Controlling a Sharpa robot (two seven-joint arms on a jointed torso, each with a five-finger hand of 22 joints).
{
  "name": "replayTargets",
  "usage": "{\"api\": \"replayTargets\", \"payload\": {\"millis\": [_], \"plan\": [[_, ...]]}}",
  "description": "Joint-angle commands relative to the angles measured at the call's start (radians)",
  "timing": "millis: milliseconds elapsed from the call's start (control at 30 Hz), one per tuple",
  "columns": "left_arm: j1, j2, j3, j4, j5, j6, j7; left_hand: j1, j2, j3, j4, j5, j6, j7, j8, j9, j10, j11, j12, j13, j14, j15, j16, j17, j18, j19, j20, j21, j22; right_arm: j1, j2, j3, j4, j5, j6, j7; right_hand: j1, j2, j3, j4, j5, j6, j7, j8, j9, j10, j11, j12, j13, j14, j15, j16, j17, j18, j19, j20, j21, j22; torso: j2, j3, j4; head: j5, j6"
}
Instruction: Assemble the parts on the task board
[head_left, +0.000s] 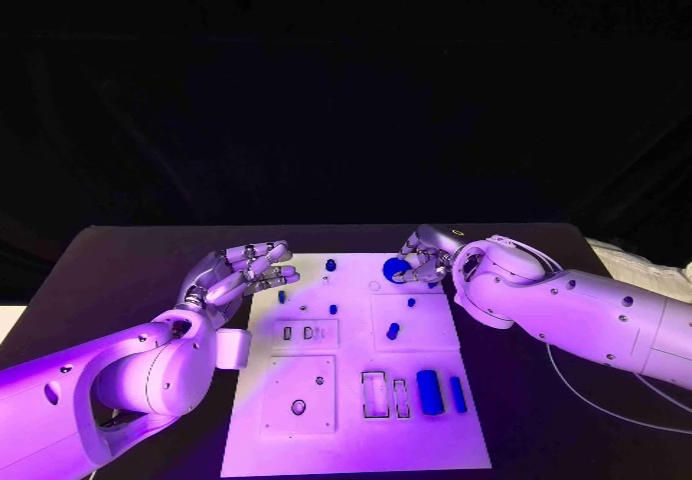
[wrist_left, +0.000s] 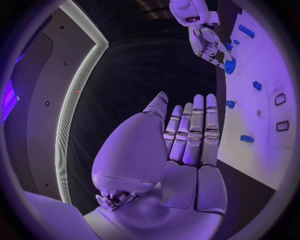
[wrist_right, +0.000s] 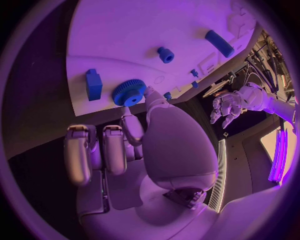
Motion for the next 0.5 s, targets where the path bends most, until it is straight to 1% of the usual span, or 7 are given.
{"api": "replayTargets", "payload": {"millis": [33, 167, 267, 400, 433, 500], "plan": [[0.001, 0.002, 0.001, 0.000, 0.002, 0.023, 0.003, 0.003, 0.007, -0.001, -0.008, -0.001, 0.008, 0.002, -0.006, -0.001, 0.009, -0.001, -0.006, -0.001, 0.008, 0.002, -0.004, 0.001, 0.012, 0.010, 0.000, -0.004, -0.001, -0.001, 0.006, 0.000, -0.003, -0.045, 0.027, -0.017, 0.016, 0.002, 0.004, -0.002, 0.007, 0.004, 0.001, 0.003, 0.001, 0.010, 0.000, 0.009, 0.008, 0.068, 0.004, 0.005, 0.044, -0.010, 0.018, 0.000, 0.004, 0.101, 0.000, 0.0008, 0.0012, -0.001, -0.003], [0.001, 0.002, 0.001, -0.001, 0.002, 0.023, 0.003, 0.003, 0.007, -0.001, -0.008, -0.001, 0.008, 0.002, -0.006, -0.001, 0.009, -0.001, -0.006, -0.001, 0.008, 0.002, -0.004, 0.001, 0.012, 0.010, 0.000, -0.004, -0.001, -0.001, 0.012, 0.000, -0.006, -0.058, 0.032, -0.018, 0.021, 0.005, 0.006, -0.005, 0.010, 0.008, 0.000, 0.004, 0.001, 0.013, -0.001, 0.019, 0.019, 0.069, 0.004, 0.007, 0.049, -0.011, 0.019, 0.000, 0.005, 0.104, 0.000, 0.0006, -0.0006, 0.000, -0.005], [0.001, 0.003, 0.001, -0.001, 0.002, 0.024, 0.003, 0.003, 0.007, -0.001, -0.008, -0.001, 0.008, 0.002, -0.006, -0.001, 0.009, -0.001, -0.006, -0.001, 0.008, 0.002, -0.004, 0.001, 0.012, 0.010, 0.000, -0.004, -0.001, -0.001, 0.016, 0.000, -0.009, -0.066, 0.034, -0.019, 0.025, 0.009, 0.008, -0.007, 0.011, 0.011, 0.000, 0.006, 0.002, 0.016, -0.001, 0.027, 0.028, 0.069, 0.004, 0.009, 0.053, -0.012, 0.021, 0.000, 0.007, 0.108, 0.000, 0.0005, -0.0007, 0.000, -0.005], [0.001, 0.003, 0.001, -0.001, 0.002, 0.025, 0.002, 0.003, 0.007, -0.001, -0.008, -0.001, 0.008, 0.002, -0.006, -0.001, 0.009, -0.001, -0.006, -0.001, 0.008, 0.002, -0.004, 0.001, 0.012, 0.010, 0.000, -0.004, -0.001, -0.001, 0.023, 0.000, -0.015, -0.087, 0.037, -0.026, 0.036, 0.021, 0.016, -0.016, 0.010, 0.025, -0.002, 0.012, 0.004, 0.021, -0.003, 0.043, 0.045, 0.070, 0.002, 0.012, 0.061, -0.013, 0.024, 0.000, 0.010, 0.113, 0.001, 0.0004, -0.0003, 0.001, -0.006], [0.001, 0.003, 0.001, -0.001, 0.002, 0.025, 0.002, 0.003, 0.007, -0.001, -0.008, -0.001, 0.008, 0.002, -0.006, -0.001, 0.009, -0.001, -0.006, -0.001, 0.008, 0.002, -0.004, 0.001, 0.012, 0.010, 0.000, -0.004, -0.001, -0.001, 0.024, 0.000, -0.017, -0.092, 0.037, -0.029, 0.043, 0.027, 0.022, -0.020, 0.006, 0.032, -0.003, 0.015, 0.005, 0.021, -0.004, 0.045, 0.048, 0.070, 0.002, 0.013, 0.063, -0.013, 0.024, -0.001, 0.010, 0.114, 0.001, 0.0004, 0.0000, 0.000, -0.007], [0.001, 0.003, 0.001, -0.001, 0.002, 0.027, 0.001, 0.003, 0.007, -0.001, -0.008, -0.001, 0.008, 0.002, -0.006, -0.001, 0.009, -0.001, -0.006, -0.001, 0.008, 0.002, -0.004, 0.001, 0.012, 0.010, 0.000, -0.004, -0.001, -0.002, 0.027, 0.000, -0.019, -0.113, 0.040, -0.038, 0.062, 0.039, 0.040, -0.033, -0.027, 0.050, -0.007, 0.023, 0.007, 0.022, -0.008, 0.049, 0.055, 0.070, -0.001, 0.015, 0.066, -0.013, 0.025, -0.003, 0.011, 0.117, 0.000, 0.0003, -0.0001, 0.001, -0.008]]}}
